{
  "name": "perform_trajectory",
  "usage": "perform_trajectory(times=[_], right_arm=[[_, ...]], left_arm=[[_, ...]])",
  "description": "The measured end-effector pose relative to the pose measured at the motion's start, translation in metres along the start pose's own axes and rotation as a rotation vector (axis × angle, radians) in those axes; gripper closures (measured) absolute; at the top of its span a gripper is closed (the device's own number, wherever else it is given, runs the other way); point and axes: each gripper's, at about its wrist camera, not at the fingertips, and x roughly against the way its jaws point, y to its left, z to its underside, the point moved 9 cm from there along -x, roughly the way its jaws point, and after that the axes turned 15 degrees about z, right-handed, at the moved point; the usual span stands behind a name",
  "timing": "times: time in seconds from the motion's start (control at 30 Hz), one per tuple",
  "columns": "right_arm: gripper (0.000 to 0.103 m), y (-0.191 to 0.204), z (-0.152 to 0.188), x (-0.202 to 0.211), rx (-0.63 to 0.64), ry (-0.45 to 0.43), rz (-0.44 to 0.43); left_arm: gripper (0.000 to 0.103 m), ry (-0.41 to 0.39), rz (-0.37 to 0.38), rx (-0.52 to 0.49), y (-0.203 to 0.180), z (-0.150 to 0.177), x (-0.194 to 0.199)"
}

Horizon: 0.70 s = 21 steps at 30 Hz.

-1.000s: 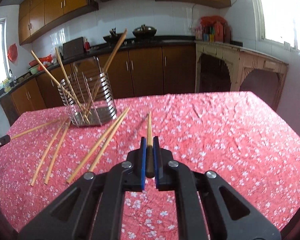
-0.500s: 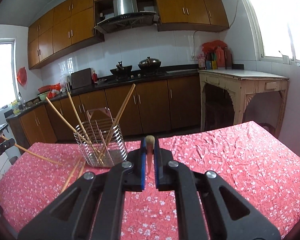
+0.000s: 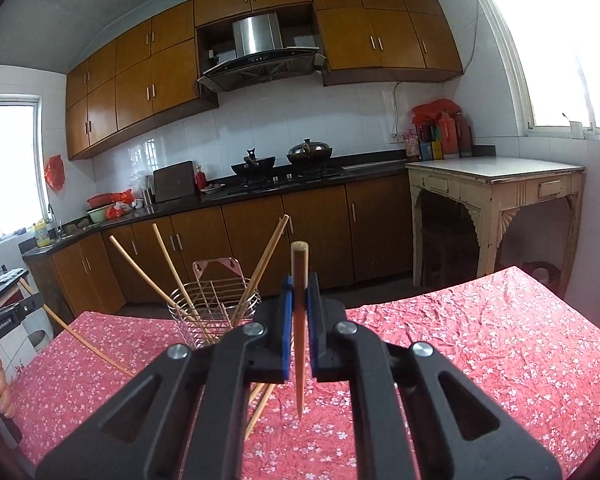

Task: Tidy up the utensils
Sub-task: 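Lift both held chopsticks upright and carry them over the wire basket, then lower the chopsticks into the wire basket and open both grippers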

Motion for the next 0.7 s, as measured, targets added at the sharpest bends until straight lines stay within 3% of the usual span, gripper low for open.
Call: perform_trajectory(times=[0.3,0.53,0.7], right_arm=[[0.095,0.008,-0.020,0.001,0.000,-0.027,-0.018],[0.095,0.032,-0.112,0.003,-0.098,-0.141,-0.112],[0.095,0.061,-0.141,-0.016,-0.119,-0.159,-0.168]], left_arm=[[0.096,-0.004,-0.004,0.004,-0.003,-0.015,-0.011],[0.096,-0.134,0.068,-0.001,-0.044,-0.102,-0.010],[0.096,-0.215,0.097,-0.015,-0.076,-0.145,-0.019]])
